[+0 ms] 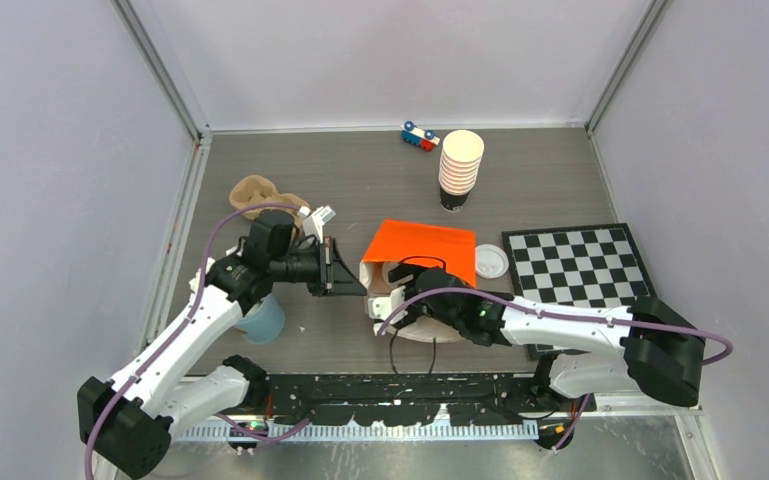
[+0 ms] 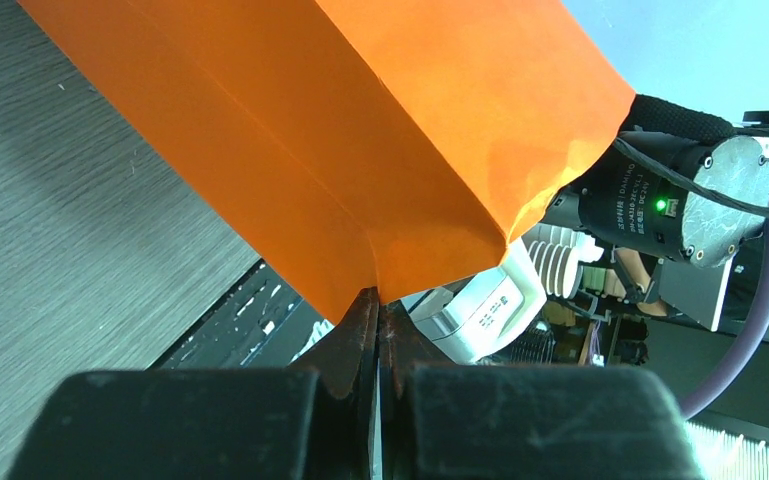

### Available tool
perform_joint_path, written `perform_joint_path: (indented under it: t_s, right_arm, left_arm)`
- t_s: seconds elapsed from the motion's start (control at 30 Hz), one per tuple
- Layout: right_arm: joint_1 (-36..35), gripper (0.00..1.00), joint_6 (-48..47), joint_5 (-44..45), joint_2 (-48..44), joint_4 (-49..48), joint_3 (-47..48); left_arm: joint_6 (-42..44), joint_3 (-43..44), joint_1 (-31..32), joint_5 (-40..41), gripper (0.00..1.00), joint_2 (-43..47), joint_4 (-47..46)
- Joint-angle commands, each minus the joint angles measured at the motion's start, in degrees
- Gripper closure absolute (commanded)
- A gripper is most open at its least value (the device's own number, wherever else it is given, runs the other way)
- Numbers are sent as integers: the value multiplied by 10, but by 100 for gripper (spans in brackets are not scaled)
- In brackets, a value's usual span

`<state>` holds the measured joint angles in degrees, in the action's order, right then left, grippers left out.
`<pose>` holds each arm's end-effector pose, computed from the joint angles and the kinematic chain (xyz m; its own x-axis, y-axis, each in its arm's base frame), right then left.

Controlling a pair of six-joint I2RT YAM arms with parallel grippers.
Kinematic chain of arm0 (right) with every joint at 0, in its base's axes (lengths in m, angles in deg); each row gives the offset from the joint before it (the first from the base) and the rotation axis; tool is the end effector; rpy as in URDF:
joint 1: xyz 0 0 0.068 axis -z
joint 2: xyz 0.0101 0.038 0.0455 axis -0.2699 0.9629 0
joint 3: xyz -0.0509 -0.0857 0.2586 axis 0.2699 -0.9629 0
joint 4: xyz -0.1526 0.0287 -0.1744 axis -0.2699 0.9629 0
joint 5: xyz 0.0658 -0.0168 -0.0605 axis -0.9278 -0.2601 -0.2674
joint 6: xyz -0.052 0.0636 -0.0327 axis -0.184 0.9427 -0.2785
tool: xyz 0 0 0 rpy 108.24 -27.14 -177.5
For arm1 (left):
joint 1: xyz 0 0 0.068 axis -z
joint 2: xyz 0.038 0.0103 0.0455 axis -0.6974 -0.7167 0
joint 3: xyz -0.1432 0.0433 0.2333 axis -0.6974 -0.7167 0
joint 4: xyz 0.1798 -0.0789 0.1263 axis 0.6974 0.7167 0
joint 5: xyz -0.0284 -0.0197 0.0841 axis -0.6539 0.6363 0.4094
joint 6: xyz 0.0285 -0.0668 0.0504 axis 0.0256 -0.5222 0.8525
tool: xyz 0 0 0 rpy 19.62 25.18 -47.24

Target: Pack the takeout coffee

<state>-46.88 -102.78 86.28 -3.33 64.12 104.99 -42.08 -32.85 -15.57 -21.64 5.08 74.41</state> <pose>0.1414 0.2334 0.2142 0.5360 -0.7649 -0.3572 -0.6050 -0.0530 -0.7944 0.1456 -0.1401 0.2820 -0.9555 -0.0720 -0.2862 0.2198 0.4737 -0.8528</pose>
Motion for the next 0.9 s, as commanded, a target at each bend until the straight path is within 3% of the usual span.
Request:
perform_joint_path:
  t_s: [0.0,0.43,0.87]
  right_arm:
    - [7,25,19,21,7,-17,24]
    - [14,22,35,24,-2,-15,48]
    - [19,24,29,20,-5,-34,48]
  left_arm:
    - [-13,11,1,-34,100,4,-30]
    - [-7,23,1,-31,100,3,-11]
    - [-10,29,1,-22,100,1,-2]
